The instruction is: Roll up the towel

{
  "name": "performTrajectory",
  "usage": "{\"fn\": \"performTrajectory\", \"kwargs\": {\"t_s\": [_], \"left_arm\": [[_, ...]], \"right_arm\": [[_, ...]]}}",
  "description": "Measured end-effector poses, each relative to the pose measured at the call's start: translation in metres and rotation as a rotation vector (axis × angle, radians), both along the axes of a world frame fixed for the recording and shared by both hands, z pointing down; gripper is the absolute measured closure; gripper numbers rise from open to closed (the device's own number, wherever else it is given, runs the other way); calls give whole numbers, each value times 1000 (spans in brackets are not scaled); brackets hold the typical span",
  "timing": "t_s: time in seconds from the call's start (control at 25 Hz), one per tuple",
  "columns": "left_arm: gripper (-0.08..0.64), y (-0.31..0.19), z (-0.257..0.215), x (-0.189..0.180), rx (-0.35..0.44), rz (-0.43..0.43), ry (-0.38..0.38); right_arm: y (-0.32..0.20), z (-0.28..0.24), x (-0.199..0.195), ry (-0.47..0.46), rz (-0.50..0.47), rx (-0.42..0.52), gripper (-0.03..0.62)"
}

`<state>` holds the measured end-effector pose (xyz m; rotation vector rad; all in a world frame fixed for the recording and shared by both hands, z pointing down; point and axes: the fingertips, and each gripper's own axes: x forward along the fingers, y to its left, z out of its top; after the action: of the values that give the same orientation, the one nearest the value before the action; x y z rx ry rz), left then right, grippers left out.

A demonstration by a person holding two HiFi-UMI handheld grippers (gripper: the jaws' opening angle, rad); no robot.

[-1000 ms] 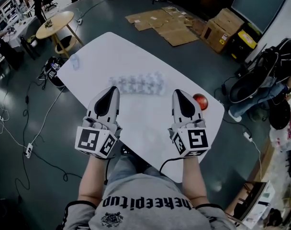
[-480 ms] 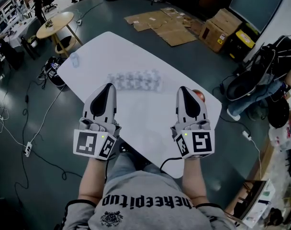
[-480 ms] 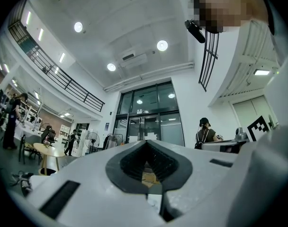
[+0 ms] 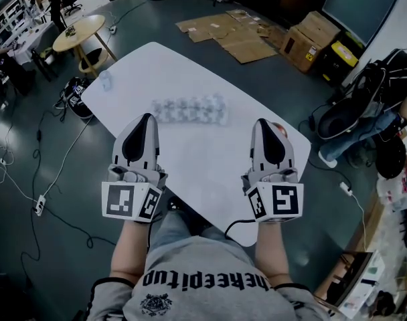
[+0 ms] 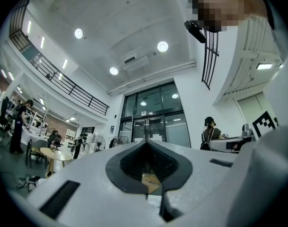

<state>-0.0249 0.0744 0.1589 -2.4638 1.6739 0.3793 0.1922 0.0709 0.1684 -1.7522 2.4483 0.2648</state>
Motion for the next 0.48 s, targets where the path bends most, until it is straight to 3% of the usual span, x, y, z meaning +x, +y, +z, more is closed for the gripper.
{"fn": "performTrajectory", "kwargs": {"t_s": [0.48], "left_arm": [[555,-5,5,-1,14,-39,-57]], "right_arm": [[-3,0,-9,21,-11,1,591]]}}
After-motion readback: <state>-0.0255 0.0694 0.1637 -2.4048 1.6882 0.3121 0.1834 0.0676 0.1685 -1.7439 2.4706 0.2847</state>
